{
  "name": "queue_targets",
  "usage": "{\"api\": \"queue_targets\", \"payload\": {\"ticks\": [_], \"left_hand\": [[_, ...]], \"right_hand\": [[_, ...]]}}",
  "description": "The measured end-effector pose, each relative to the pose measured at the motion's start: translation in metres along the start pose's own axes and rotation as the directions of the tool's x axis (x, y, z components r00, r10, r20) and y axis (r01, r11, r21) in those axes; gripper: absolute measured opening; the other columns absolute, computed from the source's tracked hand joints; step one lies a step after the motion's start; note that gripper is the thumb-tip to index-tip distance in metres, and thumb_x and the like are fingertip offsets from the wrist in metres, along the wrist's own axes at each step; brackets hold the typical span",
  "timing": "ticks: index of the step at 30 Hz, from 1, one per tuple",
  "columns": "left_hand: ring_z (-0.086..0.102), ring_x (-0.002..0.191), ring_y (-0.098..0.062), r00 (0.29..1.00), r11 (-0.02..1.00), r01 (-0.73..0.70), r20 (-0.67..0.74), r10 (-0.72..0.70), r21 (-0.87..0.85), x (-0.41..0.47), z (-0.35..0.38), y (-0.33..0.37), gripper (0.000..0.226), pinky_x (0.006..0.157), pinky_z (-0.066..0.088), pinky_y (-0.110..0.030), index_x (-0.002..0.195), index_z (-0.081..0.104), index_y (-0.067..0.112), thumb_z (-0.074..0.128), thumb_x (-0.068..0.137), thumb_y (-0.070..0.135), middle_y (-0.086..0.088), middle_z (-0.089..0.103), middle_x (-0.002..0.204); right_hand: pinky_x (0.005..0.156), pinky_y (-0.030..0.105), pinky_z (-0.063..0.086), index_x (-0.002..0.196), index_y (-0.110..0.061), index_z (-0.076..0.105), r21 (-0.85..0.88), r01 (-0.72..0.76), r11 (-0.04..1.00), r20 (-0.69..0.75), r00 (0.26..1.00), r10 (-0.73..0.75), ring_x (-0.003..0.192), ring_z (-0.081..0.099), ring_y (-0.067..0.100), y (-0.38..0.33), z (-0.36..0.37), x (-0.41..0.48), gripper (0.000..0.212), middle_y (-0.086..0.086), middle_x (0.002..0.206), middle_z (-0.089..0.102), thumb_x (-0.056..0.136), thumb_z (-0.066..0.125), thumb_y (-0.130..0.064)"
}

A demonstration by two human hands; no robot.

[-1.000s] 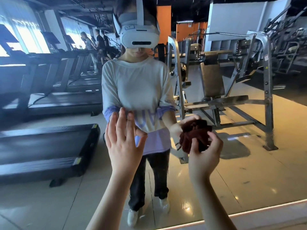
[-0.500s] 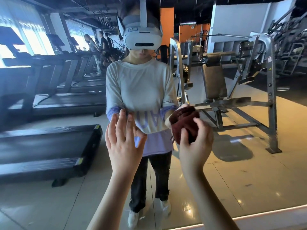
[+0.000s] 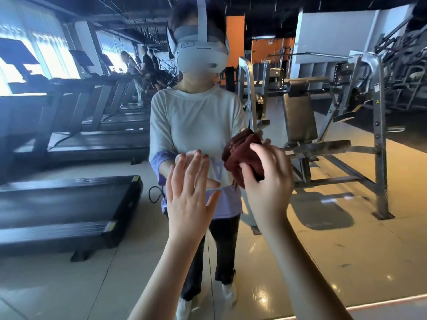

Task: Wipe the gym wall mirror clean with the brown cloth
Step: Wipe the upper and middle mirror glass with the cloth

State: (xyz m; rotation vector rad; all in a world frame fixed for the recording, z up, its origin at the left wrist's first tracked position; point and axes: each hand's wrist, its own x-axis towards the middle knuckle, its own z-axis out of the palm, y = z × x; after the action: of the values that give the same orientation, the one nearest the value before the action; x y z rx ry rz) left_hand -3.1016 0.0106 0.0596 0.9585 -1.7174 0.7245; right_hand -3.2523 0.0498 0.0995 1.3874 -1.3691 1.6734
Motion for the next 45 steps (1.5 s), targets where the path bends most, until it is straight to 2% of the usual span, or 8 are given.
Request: {"api": "queue_targets", "payload": {"ticks": [7,13,18,24,31,36,42,45], "left_hand": [[0.033,0.143,-0.035,1.0,0.999,-0.001,-0.011,0.002,0.055,-0.005,0.008,0.0,0.069,0.115,0.031,-0.049,0.146,0.042,0.012,0.067,0.087,0.036,-0.008,0.037,0.154],[0.033,0.143,-0.035,1.0,0.999,-0.001,-0.02,0.002,0.044,-0.005,0.009,0.0,0.068,0.117,0.027,-0.047,0.145,0.042,0.012,0.067,0.087,0.037,-0.008,0.037,0.154],[0.032,0.144,-0.036,1.0,0.999,0.004,-0.008,-0.004,0.046,-0.006,0.01,0.001,0.07,0.116,0.03,-0.051,0.146,0.042,0.011,0.069,0.086,0.034,-0.011,0.041,0.153],[0.033,0.143,-0.036,1.0,0.998,0.013,-0.023,-0.011,0.054,-0.005,0.011,0.003,0.069,0.117,0.028,-0.049,0.146,0.043,0.011,0.066,0.087,0.038,-0.009,0.04,0.153],[0.034,0.143,-0.036,0.999,0.998,0.019,-0.033,-0.017,0.055,-0.005,0.011,0.004,0.066,0.118,0.028,-0.049,0.144,0.046,0.009,0.068,0.088,0.034,-0.013,0.046,0.151],[0.034,0.143,-0.036,0.999,0.999,0.028,-0.037,-0.026,0.047,-0.005,0.012,0.005,0.065,0.118,0.028,-0.05,0.145,0.045,0.01,0.066,0.088,0.034,-0.014,0.047,0.15],[0.034,0.143,-0.036,0.999,0.998,0.028,-0.031,-0.026,0.049,-0.005,0.011,0.006,0.066,0.118,0.028,-0.05,0.145,0.045,0.009,0.066,0.088,0.034,-0.015,0.047,0.15],[0.034,0.142,-0.036,0.999,0.998,0.032,-0.034,-0.031,0.045,-0.006,0.012,0.007,0.067,0.117,0.029,-0.051,0.145,0.045,0.01,0.067,0.086,0.034,-0.015,0.047,0.15]], "right_hand": [[0.086,0.025,0.045,0.12,-0.007,0.065,0.027,-0.252,0.967,-0.147,0.956,0.253,0.107,0.06,0.031,0.01,-0.008,0.009,0.035,0.015,0.118,0.062,0.086,0.07,-0.011],[0.078,0.029,0.049,0.114,-0.012,0.063,-0.021,0.009,1.0,-0.013,1.0,-0.009,0.098,0.063,0.031,0.012,-0.005,-0.002,0.033,0.015,0.109,0.064,0.083,0.073,-0.014],[0.084,0.041,0.054,0.125,-0.013,0.058,0.043,-0.316,0.948,-0.138,0.938,0.318,0.113,0.056,0.029,0.03,-0.014,0.002,0.037,0.012,0.125,0.058,0.09,0.065,-0.02],[0.077,0.03,0.05,0.115,-0.012,0.059,-0.013,-0.152,0.988,0.118,0.981,0.152,0.104,0.057,0.025,0.011,-0.007,-0.048,0.044,0.009,0.117,0.061,0.076,0.078,-0.006],[0.08,0.044,0.056,0.126,-0.019,0.052,0.046,-0.44,0.897,-0.051,0.895,0.442,0.113,0.056,0.023,0.039,-0.024,-0.03,0.042,0.008,0.126,0.057,0.086,0.065,-0.025],[0.071,0.044,0.059,0.115,-0.015,0.056,-0.013,-0.3,0.954,0.166,0.94,0.298,0.106,0.06,0.03,0.021,-0.016,-0.072,0.048,0.01,0.117,0.061,0.074,0.079,-0.005],[0.077,0.049,0.057,0.12,-0.018,0.051,0.006,-0.456,0.89,-0.002,0.89,0.456,0.112,0.056,0.027,0.045,-0.027,-0.055,0.043,0.007,0.124,0.057,0.081,0.069,-0.014],[0.074,0.046,0.058,0.116,-0.017,0.053,-0.035,-0.388,0.921,0.107,0.915,0.39,0.108,0.059,0.029,0.027,-0.018,-0.081,0.047,0.009,0.12,0.06,0.076,0.076,-0.006]]}}
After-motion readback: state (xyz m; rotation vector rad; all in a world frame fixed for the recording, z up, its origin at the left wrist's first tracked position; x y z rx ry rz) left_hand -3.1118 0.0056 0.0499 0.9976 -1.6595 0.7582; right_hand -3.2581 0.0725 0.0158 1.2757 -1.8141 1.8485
